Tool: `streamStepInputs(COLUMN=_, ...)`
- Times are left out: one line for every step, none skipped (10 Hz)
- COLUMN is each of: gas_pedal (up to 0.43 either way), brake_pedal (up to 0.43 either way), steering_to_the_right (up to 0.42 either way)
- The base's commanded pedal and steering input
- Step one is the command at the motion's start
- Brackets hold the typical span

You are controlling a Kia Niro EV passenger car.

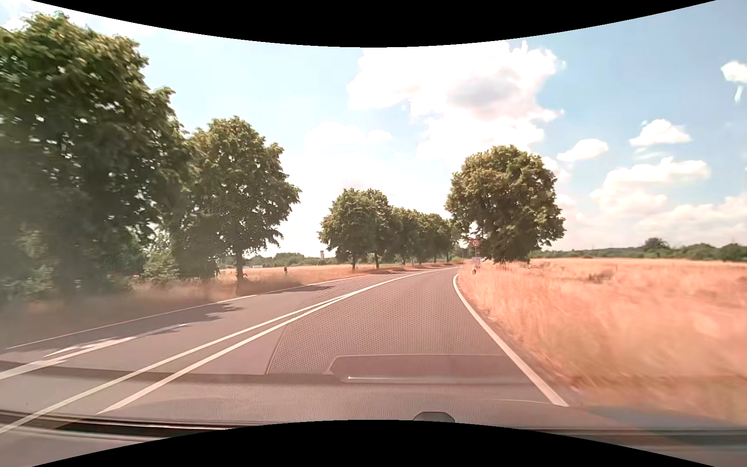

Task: Follow the waypoints while adhering to traffic rules and regulations

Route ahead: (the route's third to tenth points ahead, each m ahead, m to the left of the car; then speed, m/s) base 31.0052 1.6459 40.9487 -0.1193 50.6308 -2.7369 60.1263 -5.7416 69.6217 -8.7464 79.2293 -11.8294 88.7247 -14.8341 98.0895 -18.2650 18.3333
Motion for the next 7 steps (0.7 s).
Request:
streamStepInputs(gas_pedal=0.138, brake_pedal=0.000, steering_to_the_right=0.028)
streamStepInputs(gas_pedal=0.138, brake_pedal=0.000, steering_to_the_right=0.029)
streamStepInputs(gas_pedal=0.138, brake_pedal=0.000, steering_to_the_right=0.029)
streamStepInputs(gas_pedal=0.138, brake_pedal=0.000, steering_to_the_right=0.030)
streamStepInputs(gas_pedal=0.138, brake_pedal=0.000, steering_to_the_right=0.030)
streamStepInputs(gas_pedal=0.138, brake_pedal=0.000, steering_to_the_right=0.030)
streamStepInputs(gas_pedal=0.138, brake_pedal=0.000, steering_to_the_right=0.030)
